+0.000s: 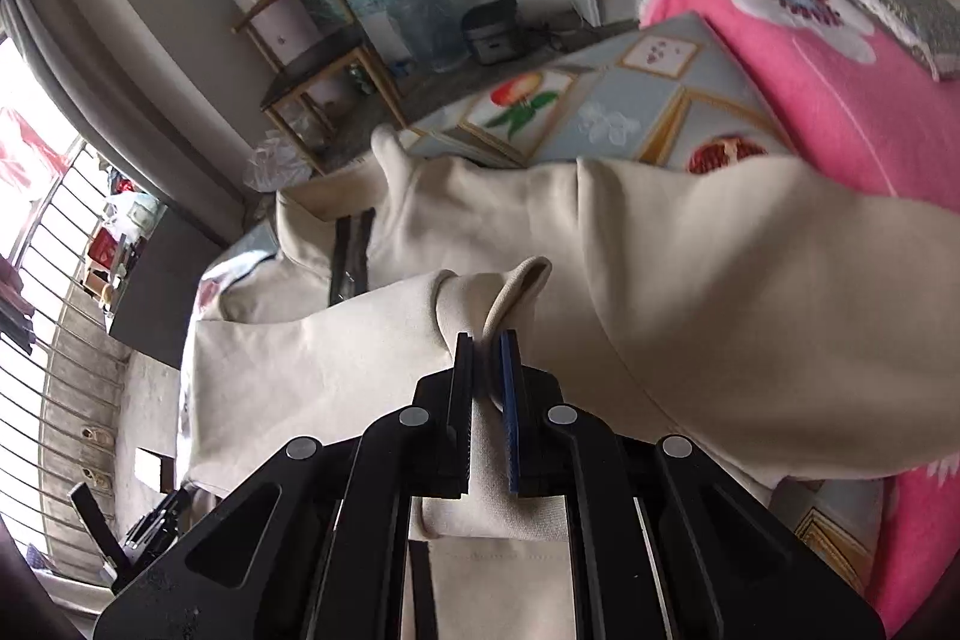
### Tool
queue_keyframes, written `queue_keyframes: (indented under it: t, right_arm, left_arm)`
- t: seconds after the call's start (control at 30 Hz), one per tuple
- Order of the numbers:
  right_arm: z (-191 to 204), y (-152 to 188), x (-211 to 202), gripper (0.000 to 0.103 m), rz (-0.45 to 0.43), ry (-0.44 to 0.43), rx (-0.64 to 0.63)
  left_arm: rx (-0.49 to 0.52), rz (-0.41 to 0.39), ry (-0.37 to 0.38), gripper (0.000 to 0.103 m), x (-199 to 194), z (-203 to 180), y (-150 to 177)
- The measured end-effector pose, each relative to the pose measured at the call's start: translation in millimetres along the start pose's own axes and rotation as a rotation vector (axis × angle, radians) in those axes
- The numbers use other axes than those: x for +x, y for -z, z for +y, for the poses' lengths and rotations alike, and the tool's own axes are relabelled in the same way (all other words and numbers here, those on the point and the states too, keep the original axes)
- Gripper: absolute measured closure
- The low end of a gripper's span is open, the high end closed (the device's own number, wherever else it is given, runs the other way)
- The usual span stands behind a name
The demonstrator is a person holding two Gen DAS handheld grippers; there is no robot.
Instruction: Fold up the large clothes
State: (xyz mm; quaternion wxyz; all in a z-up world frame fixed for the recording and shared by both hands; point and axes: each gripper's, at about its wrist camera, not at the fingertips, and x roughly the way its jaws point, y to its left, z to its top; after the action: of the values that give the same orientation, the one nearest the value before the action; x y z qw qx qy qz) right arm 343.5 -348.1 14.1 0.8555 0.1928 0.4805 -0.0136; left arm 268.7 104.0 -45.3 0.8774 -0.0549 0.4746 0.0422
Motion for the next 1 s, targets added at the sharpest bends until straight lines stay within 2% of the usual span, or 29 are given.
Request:
queue_keyframes:
  t: [0.13, 0.2, 0.27, 0.37, 0.47, 0.5, 0.57, 0.7, 0.77, 0.87, 0.93, 1.0]
  right_arm:
    - [-4, 10, 14, 0.094, -0.004, 0.046, -0.027]
    - [-16, 13, 25, 0.084, 0.035, 0.09, -0.026]
    - [-31, 13, 24, 0.08, 0.034, 0.126, 0.002]
    - [-46, 9, -5, 0.078, -0.027, 0.104, 0.034]
    - [-39, 10, -38, 0.074, -0.086, 0.096, -0.032]
    - [-33, 11, -41, 0.069, -0.079, 0.075, -0.06]
    - [-16, 17, -35, 0.061, -0.033, 0.03, -0.133]
    - [15, 35, -1, 0.05, 0.032, 0.027, -0.243]
    - [19, 42, 21, 0.05, 0.085, 0.013, -0.243]
    - [18, 53, 50, 0.05, 0.161, 0.09, -0.273]
    - [25, 57, 44, 0.05, 0.164, 0.113, -0.286]
    - [30, 52, 32, 0.05, 0.152, 0.094, -0.26]
  left_arm:
    - [-0.007, 0.0, 0.001, 0.076, -1, 1, 0]
    - [-0.009, 0.002, 0.002, 0.076, -1, 1, 0]
    - [-0.015, 0.006, 0.011, 0.075, -4, 3, 1]
    - [-0.017, -0.002, 0.019, 0.075, -17, 8, 3]
    - [-0.009, -0.029, -0.006, 0.073, -38, 10, 2]
    - [-0.006, -0.045, -0.006, 0.072, -46, 9, 0]
    - [0.009, -0.082, 0.017, 0.063, -60, 0, -7]
    - [0.044, -0.083, 0.126, 0.05, -64, -30, -23]
    - [0.065, -0.074, 0.141, 0.041, -58, -46, -28]
    - [0.085, -0.052, 0.135, 0.038, -44, -64, -34]
    - [0.09, -0.042, 0.129, 0.036, -37, -70, -38]
    - [0.101, -0.047, 0.125, 0.034, -32, -75, -45]
